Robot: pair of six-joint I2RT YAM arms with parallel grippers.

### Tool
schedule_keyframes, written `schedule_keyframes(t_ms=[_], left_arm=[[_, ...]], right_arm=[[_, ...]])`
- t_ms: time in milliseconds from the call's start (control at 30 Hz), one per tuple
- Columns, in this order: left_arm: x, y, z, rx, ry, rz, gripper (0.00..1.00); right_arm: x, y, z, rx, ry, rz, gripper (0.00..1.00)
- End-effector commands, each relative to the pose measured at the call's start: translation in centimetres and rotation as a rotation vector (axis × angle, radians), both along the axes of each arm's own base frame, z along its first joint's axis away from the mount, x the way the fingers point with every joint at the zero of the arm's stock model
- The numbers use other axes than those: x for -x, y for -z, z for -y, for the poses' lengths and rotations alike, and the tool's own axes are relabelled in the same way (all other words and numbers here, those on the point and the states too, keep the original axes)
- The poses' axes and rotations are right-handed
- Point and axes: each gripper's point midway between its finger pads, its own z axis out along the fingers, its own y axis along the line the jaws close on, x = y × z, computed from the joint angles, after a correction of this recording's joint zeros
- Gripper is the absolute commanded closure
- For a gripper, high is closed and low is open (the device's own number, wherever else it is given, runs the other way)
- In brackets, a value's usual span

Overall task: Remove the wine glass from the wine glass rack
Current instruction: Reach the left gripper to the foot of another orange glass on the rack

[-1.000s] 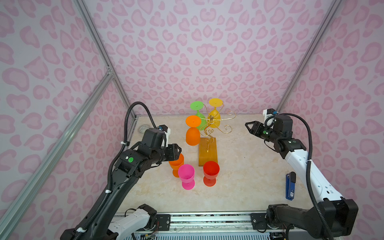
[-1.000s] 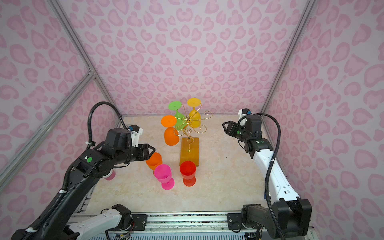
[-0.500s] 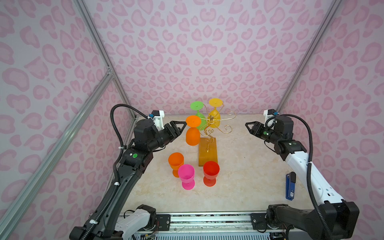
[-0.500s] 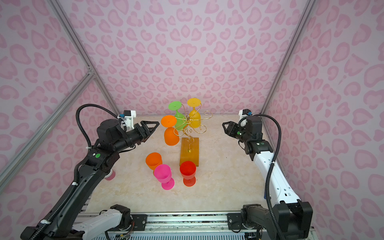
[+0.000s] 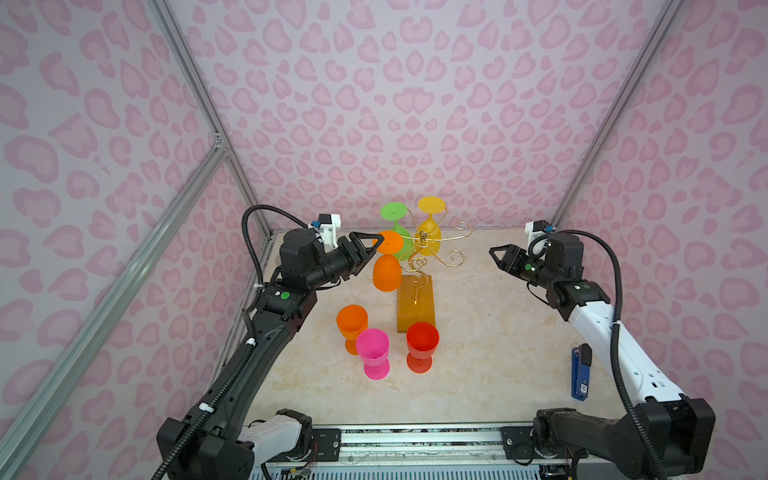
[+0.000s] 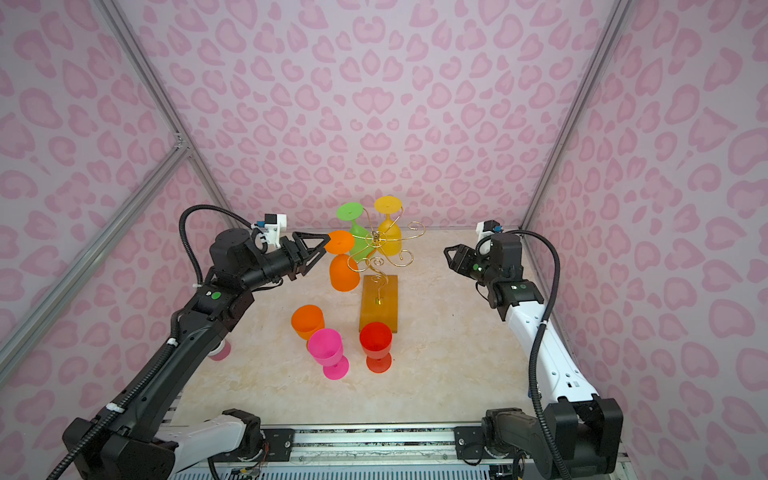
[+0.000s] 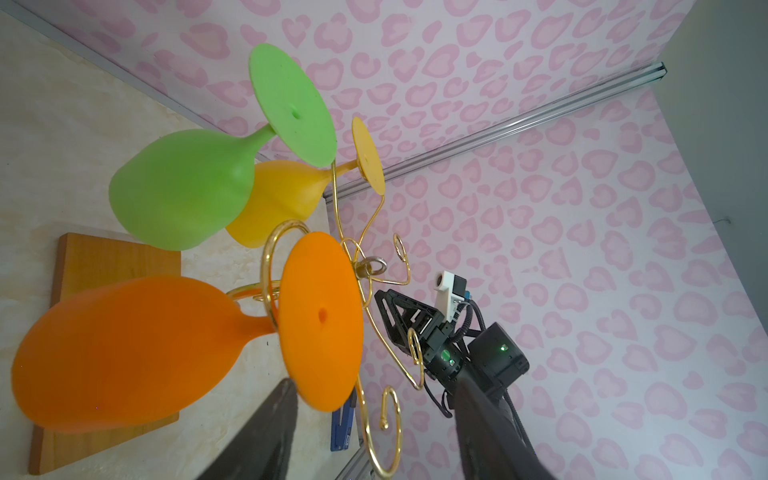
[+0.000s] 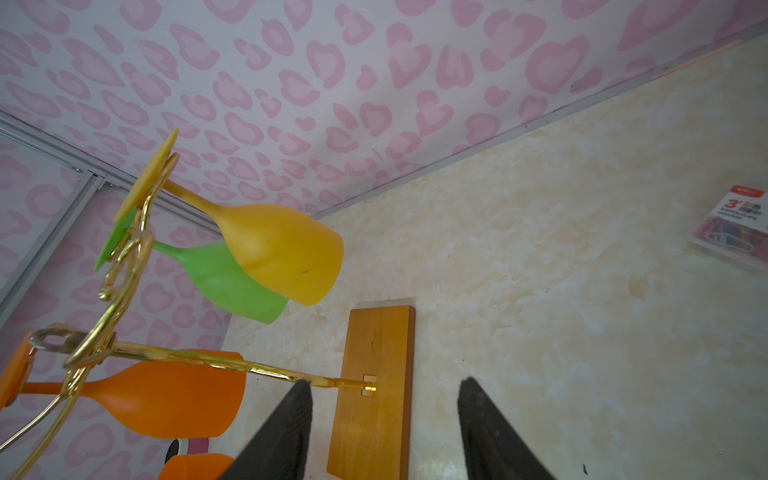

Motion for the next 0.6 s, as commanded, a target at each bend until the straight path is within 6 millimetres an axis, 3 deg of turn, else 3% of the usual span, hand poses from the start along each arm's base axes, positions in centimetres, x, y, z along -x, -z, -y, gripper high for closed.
schedule_keyframes(t_ms=[0, 367, 567], left_arm=[[0.0, -0.4, 0.2, 0.006, 0.011, 0.025, 0.38], [0.6, 0.5, 0.7, -0.002, 0.032, -0.002, 0.38], [1.0, 0.6, 2.4, 0.0, 0.073, -0.01, 0.4]], right_arm=[[-0.4, -0.5, -0.3, -0.018, -0.009, 0.028, 0.43], [-0.5, -0.2, -0.3, -0.024, -0.009, 0.023, 0.43], [-0.7, 0.0, -0.5, -0.036, -0.013, 0.019, 0.43]])
